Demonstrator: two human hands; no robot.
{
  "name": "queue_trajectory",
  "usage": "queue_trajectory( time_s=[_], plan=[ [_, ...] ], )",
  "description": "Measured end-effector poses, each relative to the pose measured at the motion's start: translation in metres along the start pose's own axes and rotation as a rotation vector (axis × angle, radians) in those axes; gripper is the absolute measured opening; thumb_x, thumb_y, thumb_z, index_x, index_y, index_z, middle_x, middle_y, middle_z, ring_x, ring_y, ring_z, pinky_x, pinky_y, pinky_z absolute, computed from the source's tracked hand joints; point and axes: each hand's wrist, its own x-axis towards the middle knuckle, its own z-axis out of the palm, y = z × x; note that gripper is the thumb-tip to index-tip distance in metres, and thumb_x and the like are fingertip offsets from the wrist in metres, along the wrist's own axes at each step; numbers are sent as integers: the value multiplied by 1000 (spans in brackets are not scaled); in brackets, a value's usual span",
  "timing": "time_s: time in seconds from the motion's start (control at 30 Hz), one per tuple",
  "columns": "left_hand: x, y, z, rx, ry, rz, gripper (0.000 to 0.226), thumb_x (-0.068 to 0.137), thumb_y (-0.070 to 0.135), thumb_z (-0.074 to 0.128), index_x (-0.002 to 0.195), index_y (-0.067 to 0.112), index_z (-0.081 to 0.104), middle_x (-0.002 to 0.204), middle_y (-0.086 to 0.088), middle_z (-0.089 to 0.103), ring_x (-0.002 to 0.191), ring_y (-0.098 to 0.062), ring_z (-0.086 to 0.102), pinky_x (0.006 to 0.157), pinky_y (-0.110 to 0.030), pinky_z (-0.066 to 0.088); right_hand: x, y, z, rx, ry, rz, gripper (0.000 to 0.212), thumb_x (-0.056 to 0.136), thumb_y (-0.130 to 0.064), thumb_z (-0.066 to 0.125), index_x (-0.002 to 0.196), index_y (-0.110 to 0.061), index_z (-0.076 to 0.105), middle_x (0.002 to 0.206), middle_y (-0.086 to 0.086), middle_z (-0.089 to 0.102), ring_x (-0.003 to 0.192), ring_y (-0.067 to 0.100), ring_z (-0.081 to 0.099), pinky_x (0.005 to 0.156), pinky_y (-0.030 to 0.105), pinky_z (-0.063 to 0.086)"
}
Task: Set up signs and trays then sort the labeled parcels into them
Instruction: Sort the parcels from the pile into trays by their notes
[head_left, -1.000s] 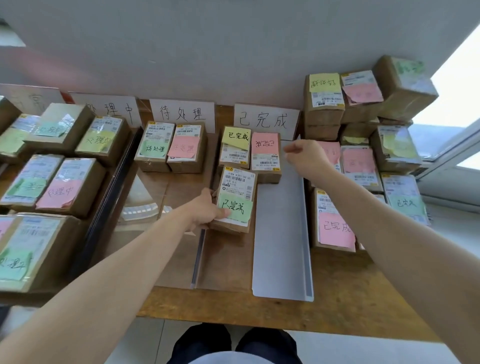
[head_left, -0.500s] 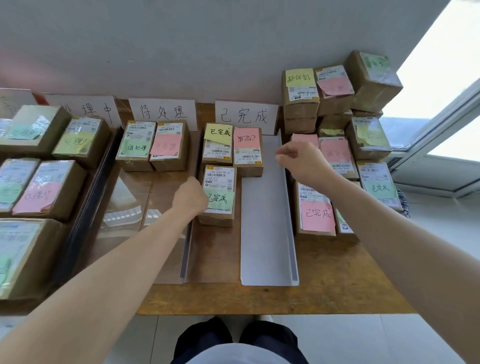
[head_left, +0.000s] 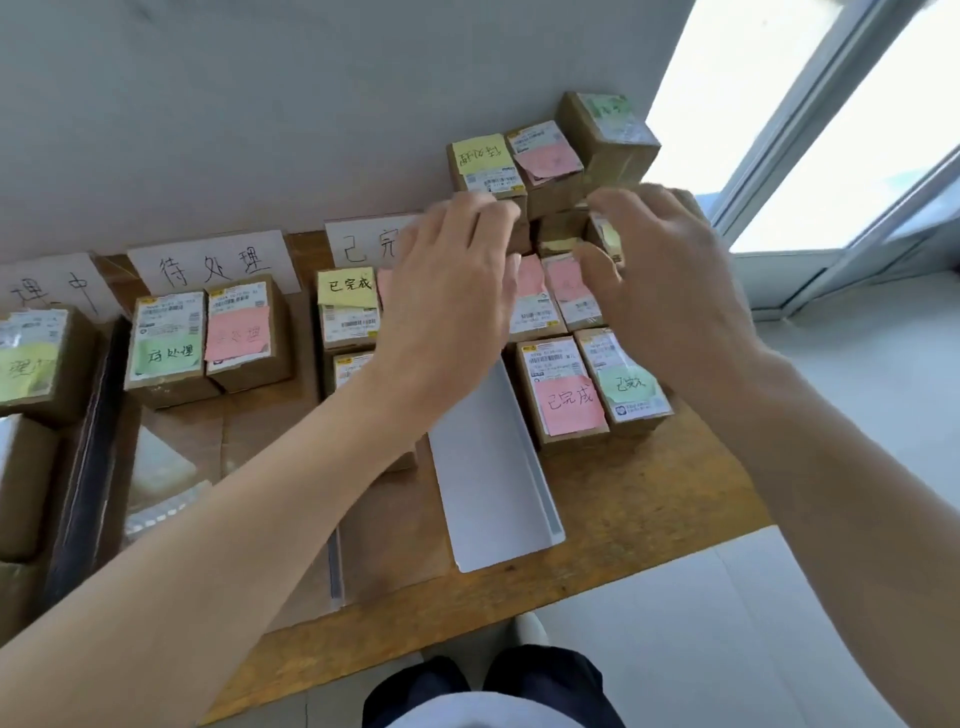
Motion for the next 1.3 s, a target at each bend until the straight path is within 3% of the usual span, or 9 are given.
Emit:
queue_trajectory(
  time_s=[0.13, 0.4, 0.5, 0.63, 0.77, 0.93, 1.03, 1.17, 1.3],
  plan=[
    [1, 27, 18, -87, -40, 11, 27, 90, 12, 56, 115, 2, 57, 114, -14, 59, 106, -29, 56, 89, -35, 43, -23, 32, -5, -20, -13, 99, 34, 94, -20, 55, 124, -6, 55, 125, 13, 58, 116, 30, 49, 92, 39, 40],
    [-15, 59, 66, -130, -181, -197, 31, 92, 15, 56, 121, 5, 53, 120, -8, 56, 112, -20, 50, 94, -23, 34, -39, 106, 12, 56, -208, 185, 41, 95, -27, 53, 133, -14, 48, 132, 6, 53, 121, 25, 46, 98, 38, 38],
    [-19, 74, 94, -193, -232, -372, 34, 93, 18, 55, 125, 8, 50, 124, -5, 52, 116, -17, 47, 96, -23, 35, -36, 141, 29, 85, -299, 196, 41, 94, -27, 54, 132, -13, 48, 133, 7, 52, 121, 26, 46, 97, 39, 40],
    [-36, 84, 144, -330, -420, -781, 46, 91, 25, 58, 132, 11, 42, 131, -6, 42, 118, -19, 46, 94, -24, 36, -45, 187, 68, 196, -553, 327, 52, 91, -29, 57, 138, -11, 42, 137, 9, 47, 121, 27, 46, 92, 36, 40],
    [-55, 83, 180, -275, -475, -965, 56, 89, 23, 62, 137, 10, 36, 134, -10, 39, 122, -23, 44, 100, -29, 37, -53, 212, 99, 335, -779, 450, 53, 91, -31, 59, 135, -6, 43, 131, 8, 53, 100, 18, 49, 76, 27, 39],
    [-65, 75, 206, -233, -548, -1059, 57, 83, 18, 67, 131, 7, 39, 127, -14, 42, 116, -26, 46, 90, -28, 40, -51, 219, 123, 607, -903, 732, 71, 88, -36, 64, 143, -4, 31, 120, 8, 57, 88, 15, 54, 73, 30, 48],
    [-67, 73, 214, -224, -554, -1110, 59, 81, 17, 69, 130, 5, 38, 124, -13, 46, 114, -26, 48, 81, -26, 40, -51, 225, 142, 725, -921, 840, 76, 75, -45, 72, 135, -10, 43, 127, 2, 59, 107, 22, 58, 93, 43, 50],
    [-68, 70, 214, -277, -550, -1138, 47, 78, 19, 71, 119, 8, 51, 117, -10, 56, 107, -24, 55, 76, -27, 48, -52, 220, 143, 849, -946, 922, 52, 80, -39, 71, 122, -12, 56, 114, -2, 65, 105, 19, 60, 97, 40, 47],
    [-70, 69, 206, -361, -511, -1201, 47, 72, 21, 74, 115, 11, 56, 115, -7, 58, 104, -22, 57, 82, -32, 53, -50, 219, 139, 927, -945, 958, 57, 71, -37, 79, 117, -11, 59, 107, 1, 69, 99, 20, 64, 92, 44, 51]
  ],
)
